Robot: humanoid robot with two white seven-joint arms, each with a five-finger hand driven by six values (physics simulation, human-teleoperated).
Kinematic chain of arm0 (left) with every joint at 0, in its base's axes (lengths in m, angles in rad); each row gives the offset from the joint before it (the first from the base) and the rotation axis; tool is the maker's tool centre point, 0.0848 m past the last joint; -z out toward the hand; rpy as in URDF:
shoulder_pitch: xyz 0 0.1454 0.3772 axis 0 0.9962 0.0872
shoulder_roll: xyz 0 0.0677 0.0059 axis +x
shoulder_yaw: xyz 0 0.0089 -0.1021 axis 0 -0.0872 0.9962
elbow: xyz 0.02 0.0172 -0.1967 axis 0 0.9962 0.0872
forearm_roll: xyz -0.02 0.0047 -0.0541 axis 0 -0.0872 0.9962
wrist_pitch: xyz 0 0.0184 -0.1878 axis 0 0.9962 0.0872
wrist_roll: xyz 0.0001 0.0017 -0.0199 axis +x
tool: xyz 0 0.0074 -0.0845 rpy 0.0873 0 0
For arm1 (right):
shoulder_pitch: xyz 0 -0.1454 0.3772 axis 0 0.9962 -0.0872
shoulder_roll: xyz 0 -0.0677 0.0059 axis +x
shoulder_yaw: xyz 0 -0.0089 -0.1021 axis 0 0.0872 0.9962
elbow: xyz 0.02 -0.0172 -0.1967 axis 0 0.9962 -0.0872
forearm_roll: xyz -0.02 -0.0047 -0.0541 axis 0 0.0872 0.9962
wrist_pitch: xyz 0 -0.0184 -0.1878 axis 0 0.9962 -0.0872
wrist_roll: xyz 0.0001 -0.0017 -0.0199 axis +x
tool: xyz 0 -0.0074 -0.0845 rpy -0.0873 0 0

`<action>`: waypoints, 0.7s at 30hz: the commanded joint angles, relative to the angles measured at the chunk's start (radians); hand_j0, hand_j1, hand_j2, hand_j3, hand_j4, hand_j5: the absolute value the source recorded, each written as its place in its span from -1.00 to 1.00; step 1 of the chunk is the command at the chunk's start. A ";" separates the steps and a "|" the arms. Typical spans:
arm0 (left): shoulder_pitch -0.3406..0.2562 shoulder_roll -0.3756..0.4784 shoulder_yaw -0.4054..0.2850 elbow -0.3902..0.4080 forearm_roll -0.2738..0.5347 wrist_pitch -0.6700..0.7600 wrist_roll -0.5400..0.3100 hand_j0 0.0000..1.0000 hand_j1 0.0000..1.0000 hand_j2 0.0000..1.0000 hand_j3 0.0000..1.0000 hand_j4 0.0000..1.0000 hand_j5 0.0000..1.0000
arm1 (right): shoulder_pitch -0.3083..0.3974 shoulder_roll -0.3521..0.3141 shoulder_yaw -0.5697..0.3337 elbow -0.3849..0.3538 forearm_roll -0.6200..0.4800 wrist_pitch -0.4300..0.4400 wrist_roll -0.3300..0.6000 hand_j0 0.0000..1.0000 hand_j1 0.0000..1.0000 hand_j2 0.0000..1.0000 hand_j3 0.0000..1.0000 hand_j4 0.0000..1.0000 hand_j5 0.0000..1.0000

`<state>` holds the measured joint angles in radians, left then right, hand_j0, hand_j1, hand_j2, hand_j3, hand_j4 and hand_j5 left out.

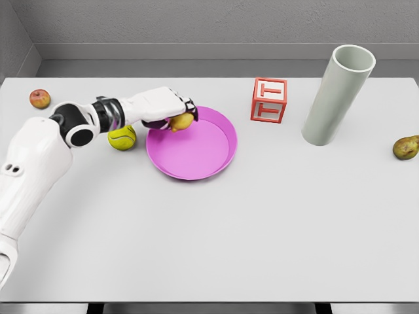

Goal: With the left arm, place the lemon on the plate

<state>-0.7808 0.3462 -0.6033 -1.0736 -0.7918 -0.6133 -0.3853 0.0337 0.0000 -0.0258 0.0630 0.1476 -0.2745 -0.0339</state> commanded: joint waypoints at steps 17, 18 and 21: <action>-0.002 0.051 -0.004 -0.084 0.121 0.002 0.002 1.00 1.00 1.00 1.00 1.00 1.00 | 0.000 0.000 0.000 0.000 0.000 0.000 0.000 1.00 1.00 1.00 1.00 1.00 1.00; -0.002 0.080 -0.018 -0.118 0.164 0.002 0.002 1.00 1.00 1.00 1.00 1.00 1.00 | 0.000 0.000 0.000 0.000 0.000 0.000 0.000 1.00 1.00 1.00 1.00 1.00 1.00; 0.005 0.194 -0.067 -0.206 0.252 0.002 -0.001 1.00 1.00 1.00 1.00 1.00 1.00 | 0.000 0.000 0.000 0.000 0.000 0.000 0.000 1.00 1.00 1.00 1.00 1.00 1.00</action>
<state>-0.7762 0.4756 -0.6485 -1.2222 -0.6039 -0.6128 -0.3864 0.0337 0.0000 -0.0260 0.0630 0.1476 -0.2743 -0.0339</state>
